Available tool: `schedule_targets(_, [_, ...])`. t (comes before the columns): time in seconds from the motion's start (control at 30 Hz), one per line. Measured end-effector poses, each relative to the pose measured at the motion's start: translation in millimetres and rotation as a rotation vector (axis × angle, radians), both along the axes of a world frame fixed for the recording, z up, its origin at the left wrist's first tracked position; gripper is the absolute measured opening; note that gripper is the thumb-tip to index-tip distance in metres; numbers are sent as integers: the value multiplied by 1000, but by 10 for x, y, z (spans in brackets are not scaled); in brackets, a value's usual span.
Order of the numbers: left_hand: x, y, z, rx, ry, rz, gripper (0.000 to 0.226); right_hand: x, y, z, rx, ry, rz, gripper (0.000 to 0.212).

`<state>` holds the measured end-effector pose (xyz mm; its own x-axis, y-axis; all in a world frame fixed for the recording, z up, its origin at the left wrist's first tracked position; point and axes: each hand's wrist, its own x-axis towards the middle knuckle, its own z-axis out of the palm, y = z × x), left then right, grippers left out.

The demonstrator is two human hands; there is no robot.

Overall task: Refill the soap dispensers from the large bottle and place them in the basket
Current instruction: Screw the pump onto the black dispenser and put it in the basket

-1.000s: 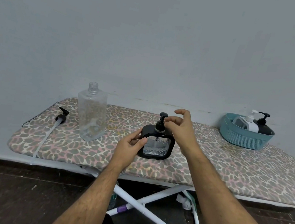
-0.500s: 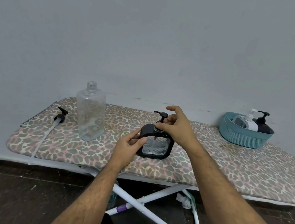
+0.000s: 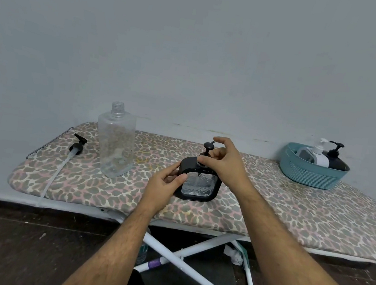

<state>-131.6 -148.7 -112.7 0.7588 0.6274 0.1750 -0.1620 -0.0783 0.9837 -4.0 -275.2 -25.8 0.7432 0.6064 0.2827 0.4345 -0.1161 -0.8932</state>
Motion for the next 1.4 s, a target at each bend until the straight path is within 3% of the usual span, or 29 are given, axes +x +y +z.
schedule_targets(0.1, [-3,-10,16,-3,-9,0,47,-36,17,-20,-16,-18,9,67])
schedule_targets(0.27, [5,13,-15,-2,2,4,50,-43,-5,-9,113,128,96,62])
schedule_targets(0.5, [16,15,-24,1,6,2,50,-40,-22,-25,39,39,16,72])
schedule_targets(0.67, [18,20,-21,6,12,11,51,-17,-30,3,70,141,111,68])
schedule_targets(0.87, [23,26,-31,3,8,2,52,-39,-26,2,30,29,45,66])
schedule_targets(1.1, [21,28,-31,5,7,0,53,-3,-42,39,24,90,88,65])
schedule_targets(1.4, [22,23,-28,-5,2,3,52,-52,-37,29,-7,29,55,61])
